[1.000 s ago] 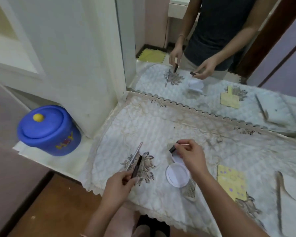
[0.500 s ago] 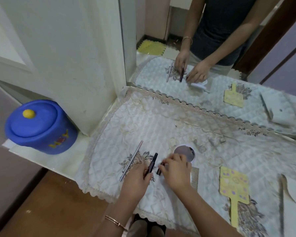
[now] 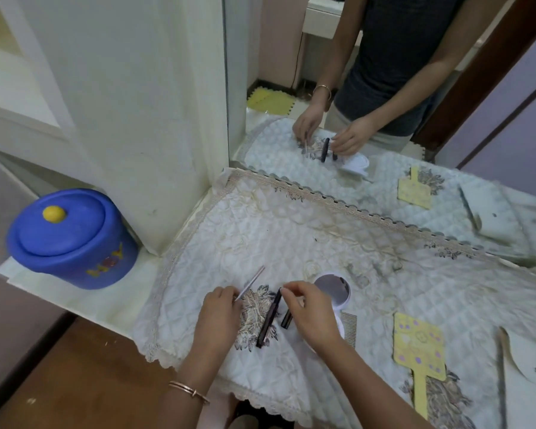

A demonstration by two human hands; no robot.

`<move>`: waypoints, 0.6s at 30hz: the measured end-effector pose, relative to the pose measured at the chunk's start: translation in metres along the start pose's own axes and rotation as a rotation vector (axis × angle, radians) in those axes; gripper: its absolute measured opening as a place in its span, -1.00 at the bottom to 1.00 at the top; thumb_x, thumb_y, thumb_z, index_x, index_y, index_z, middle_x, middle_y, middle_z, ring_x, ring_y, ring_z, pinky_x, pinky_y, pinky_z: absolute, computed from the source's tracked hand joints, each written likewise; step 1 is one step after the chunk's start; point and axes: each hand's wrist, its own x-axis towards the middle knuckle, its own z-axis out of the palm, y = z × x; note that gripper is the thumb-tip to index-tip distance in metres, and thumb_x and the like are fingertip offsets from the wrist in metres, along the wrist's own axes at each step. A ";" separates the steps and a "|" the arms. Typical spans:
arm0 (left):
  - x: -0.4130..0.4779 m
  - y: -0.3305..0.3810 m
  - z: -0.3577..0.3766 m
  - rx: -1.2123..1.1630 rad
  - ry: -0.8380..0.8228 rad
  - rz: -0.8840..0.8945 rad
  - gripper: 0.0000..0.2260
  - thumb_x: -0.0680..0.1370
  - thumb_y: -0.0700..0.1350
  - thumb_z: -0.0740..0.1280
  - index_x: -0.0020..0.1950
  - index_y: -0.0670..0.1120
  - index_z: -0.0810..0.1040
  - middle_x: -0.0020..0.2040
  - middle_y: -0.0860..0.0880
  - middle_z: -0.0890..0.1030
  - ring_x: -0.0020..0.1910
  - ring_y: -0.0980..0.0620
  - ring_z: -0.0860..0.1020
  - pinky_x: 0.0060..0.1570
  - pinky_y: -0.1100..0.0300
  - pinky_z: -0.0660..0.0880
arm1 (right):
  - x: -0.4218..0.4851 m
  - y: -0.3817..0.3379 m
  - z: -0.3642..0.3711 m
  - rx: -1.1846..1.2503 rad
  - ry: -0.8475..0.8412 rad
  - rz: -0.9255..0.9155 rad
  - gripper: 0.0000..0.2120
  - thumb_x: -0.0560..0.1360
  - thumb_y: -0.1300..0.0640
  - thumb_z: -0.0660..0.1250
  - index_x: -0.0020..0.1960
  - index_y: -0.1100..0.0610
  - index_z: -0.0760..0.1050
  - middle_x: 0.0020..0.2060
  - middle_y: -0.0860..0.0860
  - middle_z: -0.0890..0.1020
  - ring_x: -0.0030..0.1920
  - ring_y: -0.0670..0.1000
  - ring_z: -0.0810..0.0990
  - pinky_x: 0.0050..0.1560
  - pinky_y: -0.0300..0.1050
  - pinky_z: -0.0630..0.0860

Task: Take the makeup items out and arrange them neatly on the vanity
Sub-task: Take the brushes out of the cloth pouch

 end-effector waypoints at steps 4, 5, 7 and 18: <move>-0.011 0.006 -0.011 -0.145 0.057 0.117 -0.93 0.52 -0.13 0.30 -0.02 -0.04 0.55 -0.20 0.09 0.49 -0.18 0.09 0.46 -0.23 0.35 0.32 | 0.009 -0.020 0.008 0.465 0.005 0.239 -0.87 0.49 0.06 0.33 -0.02 0.10 0.55 -0.21 -0.02 0.65 -0.16 -0.02 0.64 -0.12 -0.30 0.51; -0.014 0.007 -0.014 -0.158 0.059 0.142 -0.92 0.52 -0.12 0.30 -0.01 -0.02 0.56 -0.22 0.12 0.48 -0.19 0.11 0.46 -0.25 0.38 0.33 | 0.011 -0.023 0.010 0.571 0.013 0.287 -0.92 0.48 0.10 0.34 -0.07 0.10 0.55 -0.25 0.01 0.65 -0.21 -0.01 0.64 -0.14 -0.24 0.55; -0.019 0.005 -0.018 -0.190 0.068 0.163 -0.91 0.52 -0.11 0.31 -0.01 0.00 0.57 -0.21 0.14 0.49 -0.19 0.15 0.46 -0.24 0.42 0.35 | 0.014 -0.030 0.008 0.668 0.021 0.312 -0.95 0.47 0.17 0.35 -0.17 0.10 0.55 -0.31 0.05 0.64 -0.30 -0.04 0.63 -0.19 -0.22 0.58; -0.022 -0.005 -0.054 -0.176 0.024 0.212 -0.92 0.53 -0.09 0.30 -0.06 -0.04 0.57 -0.28 0.16 0.42 -0.28 0.21 0.40 -0.27 0.43 0.31 | 0.009 -0.055 0.017 0.746 0.030 0.319 -0.87 0.48 0.22 0.33 -0.24 0.13 0.55 -0.42 0.00 0.61 -0.46 -0.18 0.58 -0.32 -0.28 0.52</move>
